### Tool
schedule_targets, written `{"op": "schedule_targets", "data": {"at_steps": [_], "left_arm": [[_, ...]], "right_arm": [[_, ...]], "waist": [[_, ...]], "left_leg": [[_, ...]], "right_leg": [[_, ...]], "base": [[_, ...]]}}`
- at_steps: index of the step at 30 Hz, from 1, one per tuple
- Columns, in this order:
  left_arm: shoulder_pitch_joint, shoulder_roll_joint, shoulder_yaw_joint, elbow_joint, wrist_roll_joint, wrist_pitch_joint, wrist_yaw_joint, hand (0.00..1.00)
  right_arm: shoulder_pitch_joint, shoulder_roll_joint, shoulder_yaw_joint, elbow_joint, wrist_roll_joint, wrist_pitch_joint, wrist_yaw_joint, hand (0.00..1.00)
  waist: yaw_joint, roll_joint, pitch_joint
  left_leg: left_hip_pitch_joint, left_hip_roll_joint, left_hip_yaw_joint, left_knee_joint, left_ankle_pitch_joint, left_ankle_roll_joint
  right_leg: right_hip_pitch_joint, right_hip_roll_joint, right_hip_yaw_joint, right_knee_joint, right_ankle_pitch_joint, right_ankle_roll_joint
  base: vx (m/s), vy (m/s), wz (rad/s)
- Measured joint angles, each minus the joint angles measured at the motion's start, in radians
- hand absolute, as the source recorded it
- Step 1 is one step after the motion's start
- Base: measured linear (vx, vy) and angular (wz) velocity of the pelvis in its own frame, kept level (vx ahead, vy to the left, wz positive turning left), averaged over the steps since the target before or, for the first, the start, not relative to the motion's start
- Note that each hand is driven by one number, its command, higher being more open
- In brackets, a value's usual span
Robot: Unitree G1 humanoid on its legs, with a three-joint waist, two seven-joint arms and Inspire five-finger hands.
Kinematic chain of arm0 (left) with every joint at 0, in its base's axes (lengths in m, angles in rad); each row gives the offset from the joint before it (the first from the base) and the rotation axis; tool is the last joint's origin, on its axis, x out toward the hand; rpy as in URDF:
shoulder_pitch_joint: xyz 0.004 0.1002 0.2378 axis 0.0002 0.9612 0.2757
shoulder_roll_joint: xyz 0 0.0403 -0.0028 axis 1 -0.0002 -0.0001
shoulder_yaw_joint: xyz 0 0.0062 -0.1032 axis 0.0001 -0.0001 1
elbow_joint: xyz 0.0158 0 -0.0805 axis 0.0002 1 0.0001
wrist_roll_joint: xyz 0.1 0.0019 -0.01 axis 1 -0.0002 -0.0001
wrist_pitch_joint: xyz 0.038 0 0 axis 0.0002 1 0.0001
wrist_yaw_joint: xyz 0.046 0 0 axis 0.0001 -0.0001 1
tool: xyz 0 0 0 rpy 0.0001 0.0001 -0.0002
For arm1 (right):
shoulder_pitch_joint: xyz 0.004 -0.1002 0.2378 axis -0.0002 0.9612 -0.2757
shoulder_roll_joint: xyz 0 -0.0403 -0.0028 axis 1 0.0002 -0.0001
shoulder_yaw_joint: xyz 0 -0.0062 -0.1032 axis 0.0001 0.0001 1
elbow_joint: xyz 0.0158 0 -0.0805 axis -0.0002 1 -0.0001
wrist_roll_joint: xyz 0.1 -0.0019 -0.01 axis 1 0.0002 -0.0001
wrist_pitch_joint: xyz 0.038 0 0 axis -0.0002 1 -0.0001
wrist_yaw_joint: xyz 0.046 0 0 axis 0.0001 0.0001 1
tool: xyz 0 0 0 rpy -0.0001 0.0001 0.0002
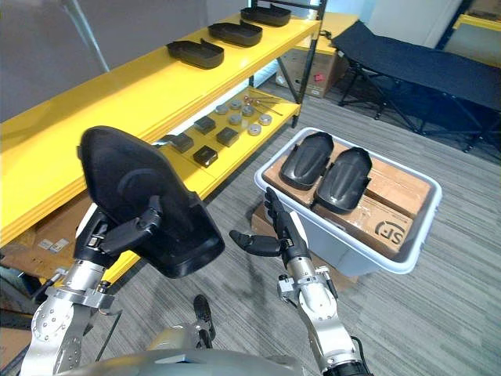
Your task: Walk over and take three plastic housings, then place them on the shelf
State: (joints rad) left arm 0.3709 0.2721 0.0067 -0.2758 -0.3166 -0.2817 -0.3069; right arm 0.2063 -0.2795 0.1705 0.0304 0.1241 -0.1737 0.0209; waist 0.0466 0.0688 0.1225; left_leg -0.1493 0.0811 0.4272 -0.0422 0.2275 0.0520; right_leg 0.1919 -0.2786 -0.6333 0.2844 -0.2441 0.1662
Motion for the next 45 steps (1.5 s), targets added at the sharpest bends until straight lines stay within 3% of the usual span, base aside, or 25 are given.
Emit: {"op": "schedule_targets", "data": {"at_steps": [5, 10, 12, 15, 16, 17, 18, 19, 20, 21, 23, 24, 26, 27, 28, 29, 30, 32, 34, 37, 38, 41, 42, 44, 45], "left_arm": [[-0.042, 0.043, -0.06, -0.001, -0.053, 0.0, -0.011, 0.0], [-0.044, 0.042, -0.071, -0.008, -0.119, 0.001, -0.018, 0.0], [-0.048, 0.038, -0.069, -0.009, -0.123, 0.001, -0.024, 0.0], [-0.049, 0.028, -0.058, -0.009, -0.155, 0.004, -0.044, 0.0], [-0.05, 0.015, -0.055, -0.009, -0.152, 0.01, -0.055, 0.0], [-0.052, 0.0, -0.054, -0.009, -0.145, 0.023, -0.065, 0.0], [-0.05, 0.0, -0.054, -0.009, -0.144, 0.025, -0.069, 0.0], [-0.044, 0.002, -0.046, -0.009, -0.144, 0.026, -0.074, 0.0], [-0.045, 0.003, -0.039, -0.009, -0.144, 0.027, -0.076, 0.0], [-0.048, -0.004, -0.021, -0.008, -0.145, 0.028, -0.07, 0.0], [-0.053, -0.003, -0.004, -0.008, -0.147, 0.031, -0.062, 0.0], [-0.087, 0.006, -0.002, -0.006, -0.147, 0.043, -0.052, 0.0], [-0.136, 0.016, -0.003, 0.016, -0.156, 0.042, -0.022, 0.0], [-0.15, 0.05, 0.002, 0.02, -0.163, 0.041, -0.011, 0.0], [-0.176, 0.06, 0.009, 0.039, -0.165, 0.041, 0.0, 0.0], [-0.161, 0.044, 0.009, 0.056, -0.168, 0.04, 0.0, 0.0], [-0.141, 0.052, 0.022, 0.076, -0.189, 0.037, 0.005, 0.0], [-0.116, 0.043, 0.05, 0.078, -0.2, 0.037, 0.029, 0.0], [-0.115, 0.027, 0.071, 0.07, -0.238, 0.035, 0.055, 0.0], [-0.081, -0.034, 0.112, 0.064, -0.24, 0.035, 0.09, 0.0], [-0.062, -0.044, 0.112, 0.049, -0.239, 0.037, 0.095, 0.0], [-0.041, -0.084, 0.107, 0.01, -0.238, 0.037, 0.075, 0.0], [-0.043, -0.099, 0.109, 0.005, -0.239, 0.037, 0.068, 0.0], [-0.046, -0.114, 0.096, 0.005, -0.239, 0.035, 0.054, 0.0], [-0.051, -0.117, 0.058, 0.006, -0.238, 0.037, 0.034, 0.0]], "right_arm": [[0.001, -0.024, 0.008, -0.004, -0.002, -0.05, 0.04, 1.0], [-0.01, -0.037, 0.021, -0.007, 0.001, -0.053, 0.036, 1.0], [-0.021, -0.026, 0.021, -0.007, 0.001, -0.052, 0.028, 1.0], [-0.037, 0.013, 0.017, -0.008, 0.007, -0.052, 0.008, 1.0], [-0.039, 0.025, 0.018, -0.013, 0.009, -0.052, -0.002, 1.0], [-0.04, 0.03, 0.015, -0.015, 0.009, -0.052, -0.016, 1.0], [-0.043, 0.033, 0.016, -0.015, 0.008, -0.052, -0.023, 1.0], [-0.055, 0.039, 0.013, -0.015, 0.005, -0.052, -0.032, 1.0], [-0.065, 0.047, 0.009, -0.015, 0.0, -0.052, -0.036, 1.0], [-0.086, 0.053, 0.009, -0.015, 0.0, -0.058, -0.039, 1.0], [-0.119, 0.048, 0.001, -0.018, 0.0, -0.06, -0.039, 1.0], [-0.122, 0.046, -0.032, -0.037, 0.001, -0.06, -0.044, 1.0], [-0.131, 0.046, -0.073, -0.039, 0.001, -0.06, -0.055, 1.0], [-0.129, 0.071, -0.087, -0.035, 0.001, -0.06, -0.058, 1.0], [-0.113, 0.078, -0.126, -0.048, 0.002, -0.067, -0.057, 1.0], [-0.088, 0.06, -0.149, -0.049, 0.003, -0.068, -0.056, 1.0], [-0.072, 0.06, -0.164, -0.038, 0.011, -0.065, -0.052, 1.0], [-0.061, 0.029, -0.183, -0.049, 0.025, -0.074, -0.025, 1.0], [-0.098, -0.008, -0.212, -0.07, 0.042, -0.081, 0.002, 1.0], [-0.147, -0.042, -0.218, -0.071, 0.063, -0.081, 0.043, 1.0], [-0.148, -0.049, -0.218, -0.072, 0.08, -0.082, 0.046, 1.0], [-0.154, -0.098, -0.223, -0.057, 0.091, -0.082, 0.041, 1.0], [-0.161, -0.099, -0.223, -0.053, 0.088, -0.094, 0.04, 1.0], [-0.173, -0.093, -0.233, -0.053, 0.087, -0.126, 0.039, 1.0], [-0.174, -0.062, -0.258, -0.053, 0.078, -0.14, 0.024, 1.0]], "waist": [[-0.005, 0.006, 0.015], [0.005, 0.006, 0.023], [0.008, -0.003, 0.027], [0.02, -0.05, 0.048], [0.024, -0.068, 0.056], [0.012, -0.069, 0.058], [0.012, -0.07, 0.058], [0.014, -0.071, 0.059], [0.009, -0.072, 0.058], [0.008, -0.067, 0.061], [0.006, -0.047, 0.073], [-0.004, -0.021, 0.087], [-0.013, -0.001, 0.099], [-0.022, -0.065, 0.09], [-0.044, -0.101, 0.114], [-0.052, -0.062, 0.113], [-0.025, -0.082, 0.113], [-0.02, -0.087, 0.077], [-0.015, -0.066, 0.056], [0.006, -0.021, 0.038], [-0.001, -0.019, 0.034], [0.007, 0.014, 0.034], [0.009, 0.002, 0.035], [0.006, 0.012, 0.037], [-0.016, 0.023, 0.033]], "left_leg": [[0.009, 0.009, -0.009, 0.003, 0.009, -0.01], [-0.006, 0.007, -0.024, 0.009, 0.005, -0.005], [-0.02, -0.008, -0.035, 0.018, -0.001, 0.002], [-0.021, -0.053, -0.05, 0.05, -0.037, 0.009], [-0.023, -0.069, -0.059, 0.082, -0.067, 0.016], [-0.026, -0.08, -0.092, 0.106, -0.084, 0.022], [-0.024, -0.082, -0.103, 0.111, -0.093, 0.024], [-0.009, -0.086, -0.129, 0.103, -0.105, 0.032], [0.004, -0.083, -0.146, 0.09, -0.11, 0.035], [0.021, -0.084, -0.172, 0.072, -0.12, 0.038], [0.061, -0.081, -0.187, 0.046, -0.124, 0.038], [0.084, -0.078, -0.232, 0.035, -0.125, 0.037], [0.083, -0.066, -0.305, 0.007, -0.132, 0.036], [0.075, -0.131, -0.286, 0.049, -0.18, 0.044], [0.01, -0.135, -0.211, 0.396, -0.302, 0.068], [0.048, -0.094, -0.21, 0.437, -0.421, 0.033], [0.086, -0.106, -0.237, 0.435, -0.446, 0.019], [0.049, -0.107, -0.302, 0.446, -0.452, 0.004], [0.005, -0.092, -0.348, 0.463, -0.454, -0.016], [0.013, -0.046, -0.38, 0.499, -0.479, -0.04], [0.021, -0.039, -0.367, 0.532, -0.477, -0.035], [-0.051, 0.072, -0.239, 0.809, -0.458, -0.043], [-0.081, 0.101, -0.176, 0.871, -0.431, -0.051], [-0.089, 0.159, -0.113, 0.819, -0.471, -0.054], [-0.088, 0.188, -0.084, 0.68, -0.463, -0.085]], "right_leg": [[-0.012, -0.007, 0.007, 0.069, -0.048, -0.009], [-0.014, -0.009, -0.017, 0.083, -0.073, -0.008], [-0.011, -0.019, -0.03, 0.08, -0.073, -0.008], [0.024, -0.055, -0.055, 0.07, -0.08, -0.013], [0.036, -0.072, -0.043, 0.101, -0.061, -0.014], [0.007, -0.095, 0.0, 0.199, -0.03, -0.052], [-0.015, -0.108, 0.027, 0.263, -0.003, -0.062], [-0.068, -0.133, 0.076, 0.381, 0.067, -0.075], [-0.096, -0.143, 0.099, 0.437, 0.054, -0.083], [-0.143, -0.136, 0.122, 0.449, -0.031, -0.086], [-0.218, -0.119, 0.14, 0.427, -0.079, -0.132], [-0.293, -0.089, 0.189, 0.368, -0.084, -0.151], [-0.365, -0.022, 0.305, 0.22, -0.055, -0.116], [-0.366, -0.052, 0.348, 0.063, -0.069, -0.125], [-0.326, -0.086, 0.363, 0.071, 0.002, -0.059], [-0.277, -0.049, 0.357, 0.094, 0.02, -0.031], [-0.269, -0.039, 0.411, 0.134, 0.028, -0.036], [-0.256, 0.014, 0.444, 0.115, 0.033, -0.043], [-0.249, 0.066, 0.435, 0.081, 0.052, -0.07], [-0.192, 0.098, 0.37, 0.085, 0.055, -0.078], [-0.16, 0.103, 0.347, 0.078, 0.051, -0.086], [-0.034, 0.149, 0.292, 0.005, 0.045, -0.094], [0.03, 0.142, 0.28, -0.07, 0.046, -0.093], [0.057, 0.139, 0.259, -0.115, 0.053, -0.081], [0.076, 0.116, 0.23, -0.131, 0.056, -0.076]], "base": [[-0.05, -0.013, 0.02], [-0.02, -0.005, 0.12], [0.09, 0.03, 0.24], [0.16, 0.037, 0.26], [0.26, 0.073, 0.62], [0.27, 0.09, 0.66], [0.2, 0.115, 0.67], [0.16, 0.078, 0.44], [0.19, 0.025, 0.46], [0.13, -0.019, 0.34], [0.14, -0.036, 0.35], [0.17, -0.116, 0.91], [0.12, -0.105, 1.11], [0.17, -0.082, 1.41], [0.25, -0.11, 1.64], [0.23, -0.134, 1.36], [0.18, -0.176, 1.06], [0.17, -0.233, 0.99], [0.18, -0.211, 0.82], [0.2, -0.103, 0.37], [0.25, -0.109, 0.8], [0.21, -0.092, 0.5], [0.19, -0.046, 0.25], [0.16, -0.008, 0.3], [0.14, 0.063, 0.48]]}}
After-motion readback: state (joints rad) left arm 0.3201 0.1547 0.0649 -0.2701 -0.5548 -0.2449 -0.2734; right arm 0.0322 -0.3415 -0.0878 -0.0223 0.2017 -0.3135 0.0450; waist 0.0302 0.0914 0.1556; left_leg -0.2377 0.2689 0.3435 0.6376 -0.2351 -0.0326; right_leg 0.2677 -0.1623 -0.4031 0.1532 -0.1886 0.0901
